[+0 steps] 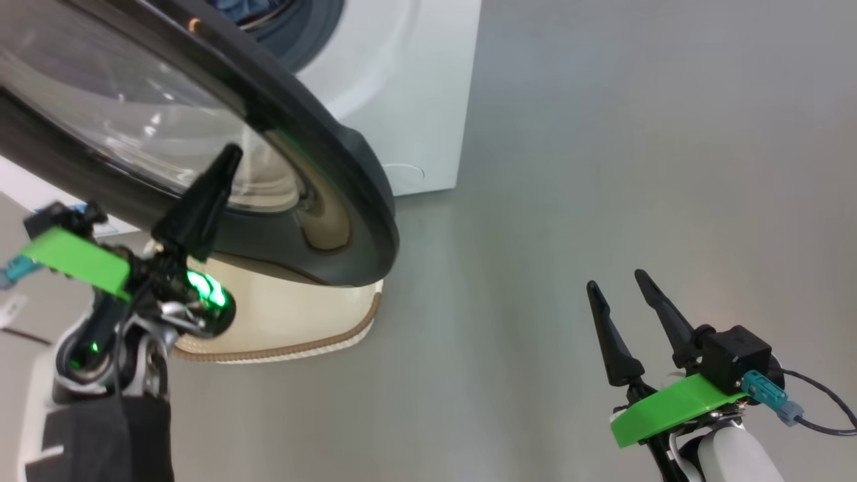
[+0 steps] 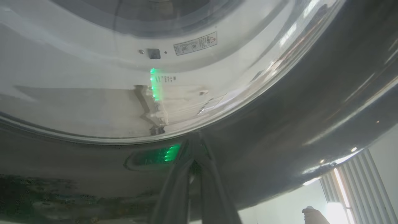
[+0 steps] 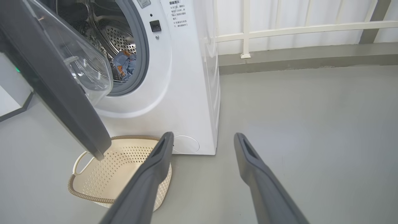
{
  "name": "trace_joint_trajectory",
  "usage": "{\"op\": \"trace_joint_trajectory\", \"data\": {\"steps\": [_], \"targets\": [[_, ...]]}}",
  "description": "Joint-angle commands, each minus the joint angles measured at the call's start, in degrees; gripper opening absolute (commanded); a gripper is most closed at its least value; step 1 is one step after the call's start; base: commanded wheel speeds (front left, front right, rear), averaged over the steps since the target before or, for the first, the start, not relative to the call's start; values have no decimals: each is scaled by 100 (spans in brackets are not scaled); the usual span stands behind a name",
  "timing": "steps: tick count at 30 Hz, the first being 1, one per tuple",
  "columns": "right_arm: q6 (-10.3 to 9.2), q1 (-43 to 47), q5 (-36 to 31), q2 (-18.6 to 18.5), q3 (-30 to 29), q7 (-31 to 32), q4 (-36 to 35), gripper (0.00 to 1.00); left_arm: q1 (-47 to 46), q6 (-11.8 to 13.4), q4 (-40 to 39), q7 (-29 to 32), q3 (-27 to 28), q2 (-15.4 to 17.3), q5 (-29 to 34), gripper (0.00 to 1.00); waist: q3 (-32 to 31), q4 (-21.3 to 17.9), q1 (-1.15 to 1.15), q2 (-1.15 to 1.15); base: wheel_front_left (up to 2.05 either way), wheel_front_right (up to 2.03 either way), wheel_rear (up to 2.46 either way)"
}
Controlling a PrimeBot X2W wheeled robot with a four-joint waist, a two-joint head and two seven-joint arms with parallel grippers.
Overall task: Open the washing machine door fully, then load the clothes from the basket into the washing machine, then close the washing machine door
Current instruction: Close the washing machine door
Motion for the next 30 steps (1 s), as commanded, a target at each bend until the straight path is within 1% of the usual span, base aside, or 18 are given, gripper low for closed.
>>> {"op": "trace_joint_trajectory", "data": {"steps": [1,10,20,23,24,25,26,27,28,29,30], "targets": [[9,2,99,23,110,-56,-99,100,163,-40,-185,-43,175,156,47,0,-178,134,0,0,0,0,0],[9,128,131,23,98,-61,-23,100,619,-40,-370,-273,246,155,83,0,-563,296,0,0,0,0,0],[9,353,205,24,111,-67,42,100,1346,-40,-636,-797,239,155,117,0,-1103,417,0,0,0,0,0],[9,425,219,24,105,-68,42,100,1540,-40,-763,-1062,274,155,250,0,-1216,447,0,0,0,0,0],[9,447,224,24,104,-68,38,100,1593,-40,-808,-1171,294,155,331,6,-1241,456,0,0,0,0,0],[9,467,228,24,102,-68,35,100,1644,-40,-853,-1253,297,155,422,20,-1263,466,0,0,0,0,0],[9,486,230,24,103,-69,32,100,1691,-40,-892,-1341,308,155,496,41,-1286,474,0,0,0,0,0],[9,500,230,24,105,-69,27,100,1730,-40,-924,-1413,316,155,542,73,-1298,480,0,0,0,0,0],[9,511,229,24,105,-69,23,100,1764,-41,-962,-1464,314,155,576,91,-1312,488,0,0,0,0,0],[9,524,226,24,104,-69,19,100,1800,-41,-1005,-1537,317,155,626,100,-1331,497,0,0,0,0,0],[9,538,221,24,102,-69,15,100,1832,-41,-1046,-1613,320,155,695,100,-1347,507,0,0,0,0,0]]}}
